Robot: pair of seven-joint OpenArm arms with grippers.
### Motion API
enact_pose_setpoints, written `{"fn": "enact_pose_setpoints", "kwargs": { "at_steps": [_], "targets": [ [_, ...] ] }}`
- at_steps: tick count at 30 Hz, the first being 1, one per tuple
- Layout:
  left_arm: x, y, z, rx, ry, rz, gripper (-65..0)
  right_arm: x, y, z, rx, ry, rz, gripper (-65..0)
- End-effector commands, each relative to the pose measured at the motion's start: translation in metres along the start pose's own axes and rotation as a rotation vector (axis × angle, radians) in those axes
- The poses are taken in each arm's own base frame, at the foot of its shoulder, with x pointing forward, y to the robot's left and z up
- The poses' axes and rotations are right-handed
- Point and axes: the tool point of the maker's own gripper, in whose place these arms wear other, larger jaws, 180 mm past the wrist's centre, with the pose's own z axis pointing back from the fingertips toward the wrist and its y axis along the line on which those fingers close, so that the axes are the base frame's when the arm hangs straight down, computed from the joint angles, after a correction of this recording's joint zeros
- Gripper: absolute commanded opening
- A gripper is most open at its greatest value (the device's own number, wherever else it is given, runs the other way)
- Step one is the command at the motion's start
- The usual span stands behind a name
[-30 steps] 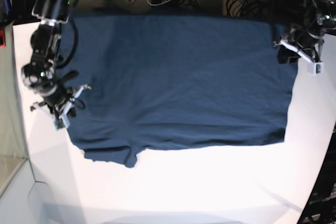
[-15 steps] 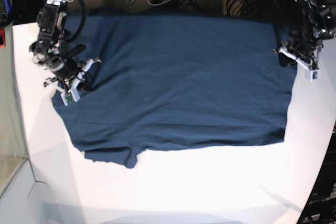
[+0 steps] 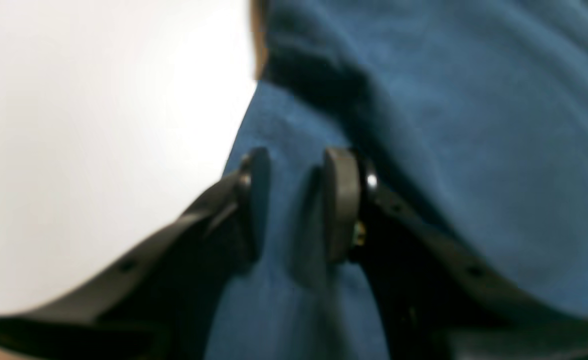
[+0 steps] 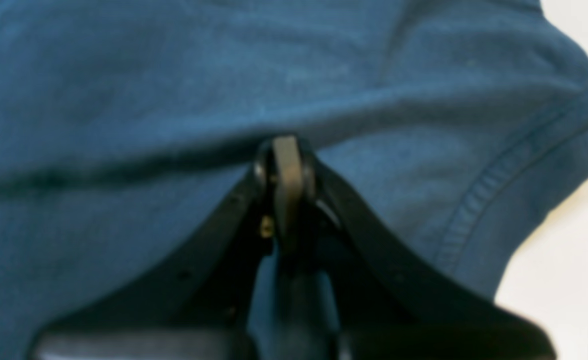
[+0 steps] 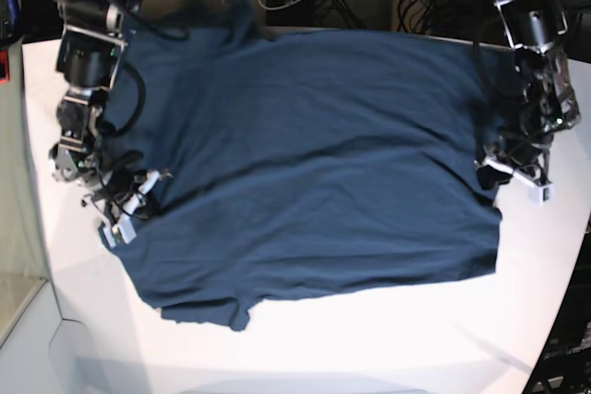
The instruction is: Layout the t-shirt on the table in an organized manner, then fold the t-shirt properly
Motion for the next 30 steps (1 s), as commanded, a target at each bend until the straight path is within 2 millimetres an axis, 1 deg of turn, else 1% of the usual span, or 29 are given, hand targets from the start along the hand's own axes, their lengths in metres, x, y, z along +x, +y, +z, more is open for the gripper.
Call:
{"fn": "enact_pose_setpoints", "kwargs": {
  "at_steps": [1, 2, 3, 6, 7, 8, 9, 10, 13, 14, 15, 16, 18, 19, 21, 24, 27, 29, 30],
  "targets": [
    [-0.024, 0.011, -0.002, 0.05, 0.121, -0.023, -46.0, 0.007, -0.013, 0.001, -0.03, 0.018, 0.017, -65.0],
    [-0.011, 0.012, -0.005, 0.051, 0.1, -0.02, -46.0, 0.013, -0.014, -0.001, -0.027, 0.01, 0.013, -65.0],
    [-0.004, 0.014, -0.007, 0.054, 0.094, -0.017, -46.0, 0.021, -0.016, -0.002, -0.028, 0.0, 0.013, -65.0],
    [0.019, 0.009, -0.011, 0.052, 0.085, -0.034, -46.0, 0.035, -0.02, -0.001, -0.037, -0.023, 0.023, -65.0],
    [0.023, 0.008, -0.01, 0.048, 0.087, -0.039, -46.0, 0.038, -0.026, 0.003, -0.052, -0.025, 0.035, -65.0],
    [0.031, 0.004, -0.007, 0.044, 0.086, -0.053, -46.0, 0.046, -0.031, 0.008, -0.069, -0.044, 0.053, -65.0],
    [0.04, 0.0, -0.002, 0.041, 0.08, -0.079, -46.1, 0.046, -0.034, 0.014, -0.084, -0.052, 0.065, -65.0],
    [0.048, -0.005, 0.003, 0.039, 0.08, -0.111, -46.1, 0.042, -0.036, 0.02, -0.097, -0.051, 0.082, -65.0],
    [0.041, -0.006, 0.025, 0.057, 0.109, -0.174, -46.1, 0.047, -0.035, 0.038, -0.134, -0.087, 0.143, -65.0],
    [0.041, -0.005, 0.034, 0.067, 0.105, -0.183, -46.1, 0.041, -0.033, 0.044, -0.141, -0.086, 0.159, -65.0],
    [0.038, -0.002, 0.045, 0.084, 0.105, -0.186, -46.1, 0.037, -0.03, 0.052, -0.15, -0.087, 0.18, -65.0],
    [0.026, -0.001, 0.055, 0.094, 0.112, -0.173, -46.1, 0.034, -0.027, 0.059, -0.157, -0.092, 0.198, -65.0],
    [0.008, 0.0, 0.071, 0.112, 0.108, -0.149, -46.0, 0.02, -0.019, 0.069, -0.162, -0.081, 0.224, -65.0],
    [-0.001, 0.002, 0.077, 0.121, 0.113, -0.14, -46.0, 0.013, -0.015, 0.074, -0.161, -0.073, 0.232, -65.0],
    [-0.022, 0.006, 0.085, 0.135, 0.139, -0.123, -46.0, -0.001, -0.002, 0.076, -0.144, -0.061, 0.225, -65.0],
    [-0.051, 0.01, 0.087, 0.136, 0.163, -0.095, -46.0, -0.022, 0.012, 0.08, -0.126, -0.034, 0.215, -65.0],
    [-0.07, 0.02, 0.079, 0.138, 0.175, -0.042, -46.0, -0.036, 0.023, 0.079, -0.106, -0.013, 0.194, -65.0],
    [-0.078, 0.027, 0.072, 0.142, 0.182, -0.009, -46.0, -0.039, 0.024, 0.078, -0.102, -0.009, 0.186, -65.0],
    [-0.079, 0.03, 0.066, 0.142, 0.179, 0.01, -46.0, -0.044, 0.025, 0.076, -0.097, 0.003, 0.178, -65.0]
  ]
}}
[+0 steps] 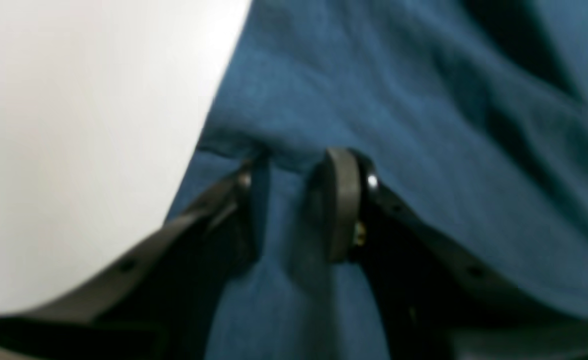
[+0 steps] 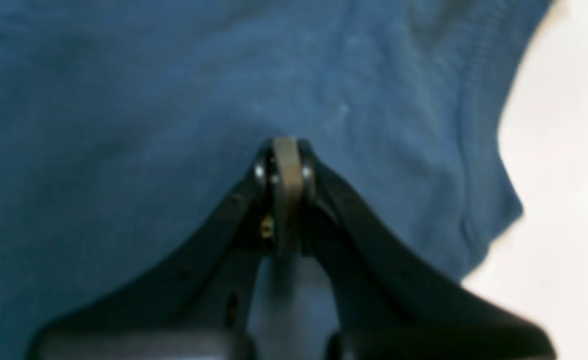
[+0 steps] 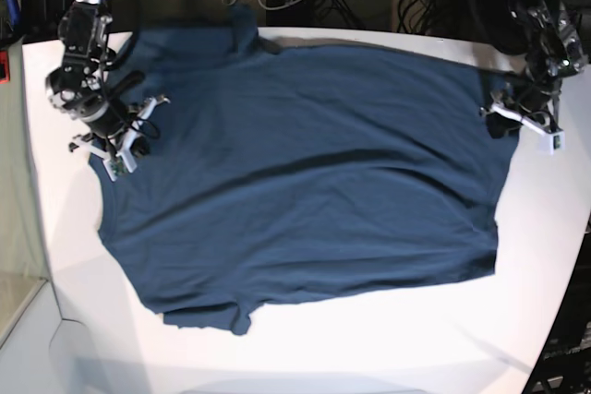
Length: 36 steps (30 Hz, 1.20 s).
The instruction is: Layout the t-shirt on the table in an organized manner, then fold the t-shirt properly
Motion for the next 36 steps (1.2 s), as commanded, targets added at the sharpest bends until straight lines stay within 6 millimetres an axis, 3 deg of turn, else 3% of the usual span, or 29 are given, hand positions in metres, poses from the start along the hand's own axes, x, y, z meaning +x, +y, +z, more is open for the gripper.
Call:
{"fn": "enact_pose_setpoints", "kwargs": {
  "at_steps": [1, 4, 7, 11, 14, 19, 21, 22, 24, 27, 32, 34, 36],
  "targets": [
    [-0.027, 0.017, -0.003, 0.064, 0.13, -0.01, -46.0, 0.006, -0.008, 0.0, -0.013, -0.023, -0.001, -65.0],
    [-0.018, 0.027, -0.014, 0.07, 0.123, 0.003, -46.0, -0.007, -0.006, -0.005, 0.002, 0.005, -0.023, -65.0],
    [0.0, 0.027, -0.018, 0.063, 0.114, -0.032, -46.0, -0.002, -0.012, -0.007, -0.004, 0.0, -0.019, -65.0],
    [0.018, 0.018, -0.009, 0.056, 0.117, -0.09, -46.0, 0.002, -0.02, -0.005, -0.017, -0.004, -0.004, -65.0],
    [0.037, 0.003, 0.009, 0.056, 0.107, -0.17, -46.0, 0.011, -0.028, 0.001, -0.039, -0.022, 0.022, -65.0],
    [0.101, -0.017, 0.058, 0.057, -0.093, -0.208, -46.0, 0.025, -0.033, 0.008, -0.063, -0.058, 0.046, -65.0],
    [0.138, -0.031, 0.062, 0.028, -0.201, -0.205, -46.0, 0.028, -0.037, 0.012, -0.08, -0.069, 0.036, -65.0],
    [0.153, -0.037, 0.058, 0.018, -0.231, -0.203, -46.0, 0.028, -0.037, 0.012, -0.081, -0.07, 0.032, -65.0],
    [0.165, -0.041, 0.037, 0.008, -0.226, -0.182, -46.0, 0.03, -0.032, 0.01, -0.075, -0.078, 0.023, -65.0],
    [0.178, -0.058, -0.014, -0.028, -0.177, -0.161, -46.0, 0.028, -0.03, 0.012, -0.074, -0.074, 0.024, -65.0],
    [0.182, -0.089, -0.083, -0.09, -0.131, -0.134, -46.1, 0.021, -0.027, 0.013, -0.069, -0.062, 0.025, -65.0],
    [0.171, -0.095, -0.101, -0.1, -0.104, -0.129, -46.1, 0.021, -0.027, 0.013, -0.068, -0.061, 0.025, -65.0],
    [0.173, -0.103, -0.115, -0.114, -0.118, -0.118, -46.1, 0.02, -0.027, 0.014, -0.068, -0.059, 0.026, -65.0]
  ]
}}
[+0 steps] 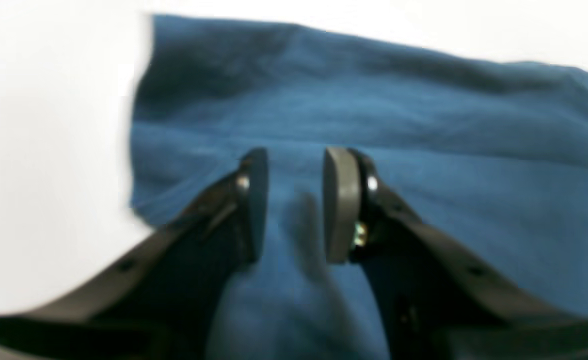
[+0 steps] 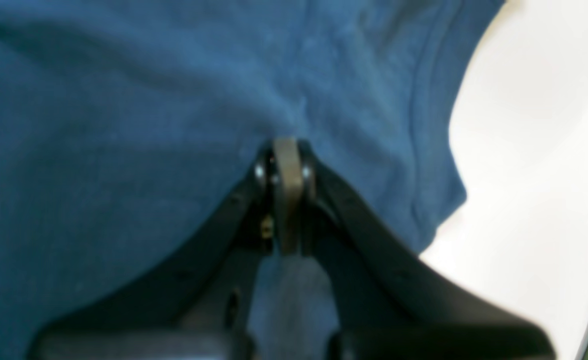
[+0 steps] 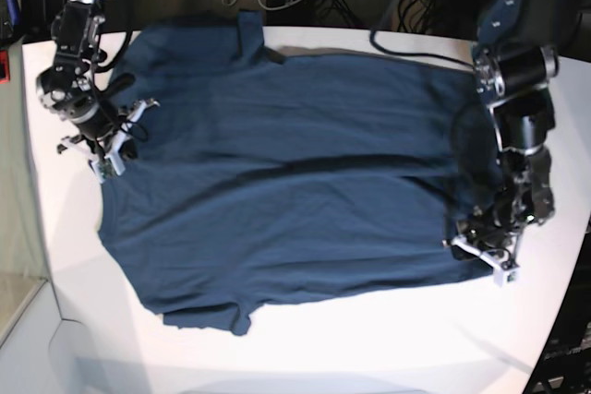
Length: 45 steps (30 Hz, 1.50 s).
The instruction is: Layout the t-shirt on the table in an organized manner, then fold the t-shirt properly
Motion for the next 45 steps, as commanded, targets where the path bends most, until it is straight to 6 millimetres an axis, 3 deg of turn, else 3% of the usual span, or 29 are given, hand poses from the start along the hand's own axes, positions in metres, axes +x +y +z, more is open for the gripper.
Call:
{"fn": "enact_pose_setpoints", "kwargs": {
  "at_steps": [1, 6, 8, 11, 14, 18, 23, 26, 30, 37, 41, 43, 45],
  "targets": [
    [0.026, -0.001, -0.002, -0.004, -0.066, -0.003, -46.1, 0.016, -0.009, 0.003, -0.021, -0.049, 0.01, -65.0],
    [0.001, -0.007, -0.019, -0.003, -0.057, -0.058, -46.0, 0.007, -0.006, 0.005, -0.015, -0.032, 0.008, -65.0],
    [-0.007, -0.021, -0.026, -0.021, -0.066, -0.093, -46.0, 0.006, -0.006, 0.005, -0.016, -0.03, 0.007, -65.0],
    [-0.003, -0.009, -0.026, 0.049, -0.087, -0.191, -45.9, 0.006, -0.008, 0.006, -0.018, -0.029, 0.01, -65.0],
    [0.023, 0.036, -0.012, 0.207, -0.157, -0.236, -45.7, 0.006, -0.009, 0.006, -0.019, -0.028, 0.013, -65.0],
    [0.07, 0.062, 0.006, 0.27, -0.242, -0.245, -42.7, -0.001, -0.014, 0.008, -0.024, -0.008, 0.025, -65.0],
    [0.12, 0.057, 0.018, 0.274, -0.338, -0.26, -42.6, -0.001, -0.014, 0.008, -0.024, -0.008, 0.025, -65.0],
    [0.125, 0.055, 0.019, 0.28, -0.299, -0.265, -42.6, 0.0, -0.013, 0.008, -0.023, -0.01, 0.026, -65.0],
    [0.112, 0.049, 0.013, 0.272, -0.242, -0.259, -42.6, 0.0, -0.012, 0.008, -0.022, -0.011, 0.023, -65.0],
    [0.034, 0.038, -0.006, 0.236, -0.122, -0.255, -42.7, -0.003, -0.013, 0.009, -0.022, -0.004, 0.024, -65.0],
    [0.016, 0.028, -0.012, 0.216, -0.093, -0.249, -42.8, -0.003, -0.013, 0.009, -0.023, -0.004, 0.025, -65.0],
    [-0.013, 0.035, -0.012, 0.227, -0.004, -0.243, -42.8, -0.003, -0.013, 0.009, -0.024, -0.005, 0.026, -65.0],
    [-0.029, 0.037, -0.012, 0.229, 0.036, -0.24, -42.7, -0.003, -0.013, 0.009, -0.023, -0.004, 0.025, -65.0]
  ]
}}
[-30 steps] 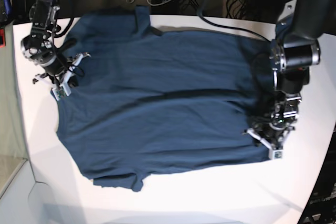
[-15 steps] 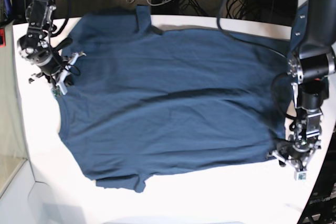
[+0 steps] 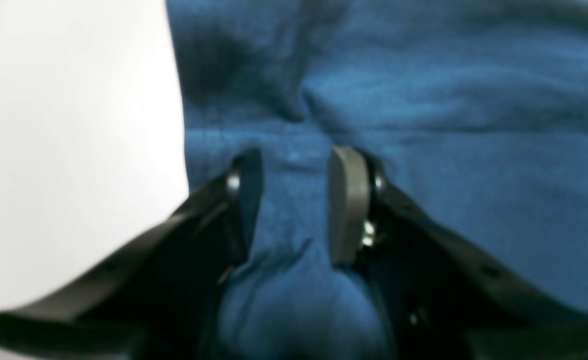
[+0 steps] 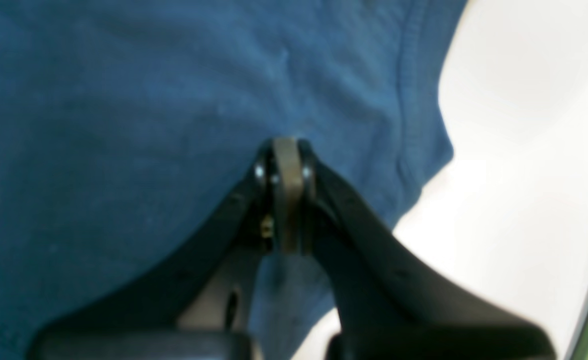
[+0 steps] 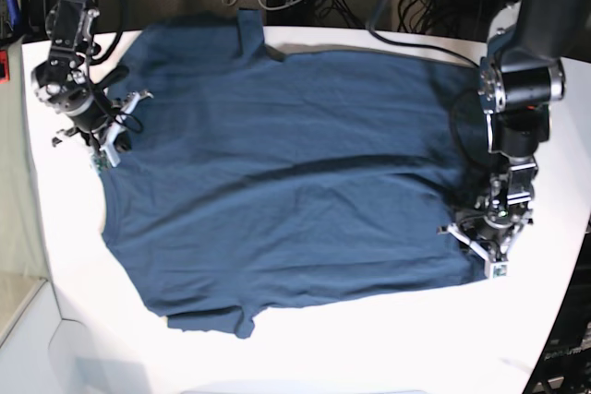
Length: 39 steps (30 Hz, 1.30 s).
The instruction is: Layout the t-shirt on the table in an organized manner, then fold the t-shirt properly
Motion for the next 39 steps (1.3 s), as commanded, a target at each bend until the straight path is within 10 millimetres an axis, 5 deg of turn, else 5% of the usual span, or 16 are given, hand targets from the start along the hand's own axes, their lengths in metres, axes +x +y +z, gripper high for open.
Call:
{"fn": "enact_pose_setpoints", "kwargs": {
  "at_steps": [1, 8, 16, 22, 27, 33, 39],
  "targets": [
    [-0.014, 0.003, 0.001, 0.005, 0.068, -0.021, -42.7, 0.012, -0.009, 0.003, -0.019, -0.042, 0.007, -65.0],
    [0.021, 0.004, 0.002, 0.012, -0.14, -0.023, -42.6, 0.008, -0.005, 0.003, -0.013, -0.033, 0.002, -65.0],
    [0.093, 0.03, 0.006, 0.055, -0.238, -0.003, -42.5, 0.003, -0.004, 0.004, -0.009, -0.023, 0.004, -65.0],
    [0.135, 0.047, 0.019, 0.065, -0.332, 0.056, -42.5, 0.025, -0.012, -0.002, -0.023, -0.068, 0.002, -65.0],
    [0.1, 0.065, 0.038, 0.02, -0.195, 0.212, -42.7, 0.038, -0.02, -0.002, -0.037, -0.091, 0.012, -65.0],
    [0.05, 0.038, 0.095, -0.145, -0.147, 0.268, -42.7, 0.034, -0.034, 0.003, -0.071, -0.088, -0.002, -65.0],
    [-0.017, 0.038, 0.135, -0.127, -0.104, 0.366, -42.6, 0.025, -0.04, 0.007, -0.09, -0.075, -0.021, -65.0]
  ]
}}
